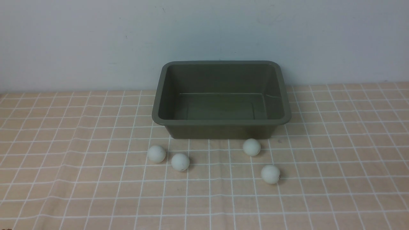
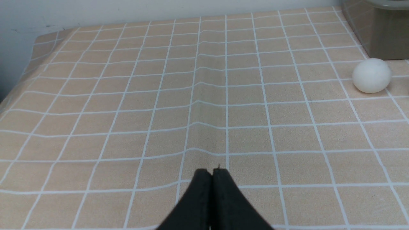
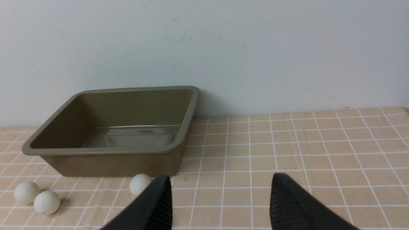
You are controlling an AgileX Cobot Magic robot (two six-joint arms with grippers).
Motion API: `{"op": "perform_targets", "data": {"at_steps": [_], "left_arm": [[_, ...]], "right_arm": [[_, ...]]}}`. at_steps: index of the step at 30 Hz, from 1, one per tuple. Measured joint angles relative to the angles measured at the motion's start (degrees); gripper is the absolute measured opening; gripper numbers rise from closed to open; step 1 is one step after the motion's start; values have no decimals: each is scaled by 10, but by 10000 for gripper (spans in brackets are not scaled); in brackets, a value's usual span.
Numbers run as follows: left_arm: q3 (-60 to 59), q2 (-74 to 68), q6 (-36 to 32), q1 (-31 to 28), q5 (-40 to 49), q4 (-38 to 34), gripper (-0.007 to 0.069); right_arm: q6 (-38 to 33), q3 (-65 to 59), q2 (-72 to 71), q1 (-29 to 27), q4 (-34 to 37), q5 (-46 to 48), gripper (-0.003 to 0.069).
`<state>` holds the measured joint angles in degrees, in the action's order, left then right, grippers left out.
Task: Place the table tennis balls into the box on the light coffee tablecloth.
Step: 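Reach for and grasp a ping pong ball on the table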
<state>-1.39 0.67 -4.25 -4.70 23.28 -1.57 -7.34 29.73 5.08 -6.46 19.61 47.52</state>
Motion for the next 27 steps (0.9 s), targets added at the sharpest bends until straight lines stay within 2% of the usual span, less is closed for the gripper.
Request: {"op": "perform_targets", "data": {"at_steps": [10, 15, 21, 27], "left_arm": [[0, 0, 0, 0, -3, -3, -68], [-3, 0, 12, 0, -61, -82, -68], [-3, 0, 17, 0, -143, -161, -68], [-3, 0, 18, 0, -172, -233, -68]], "right_arm": [[-8, 0, 0, 0, 34, 12, 384], [-72, 0, 0, 0, 39, 47, 384], [-110, 0, 0, 0, 70, 61, 384], [-141, 0, 0, 0, 78, 61, 384]]}}
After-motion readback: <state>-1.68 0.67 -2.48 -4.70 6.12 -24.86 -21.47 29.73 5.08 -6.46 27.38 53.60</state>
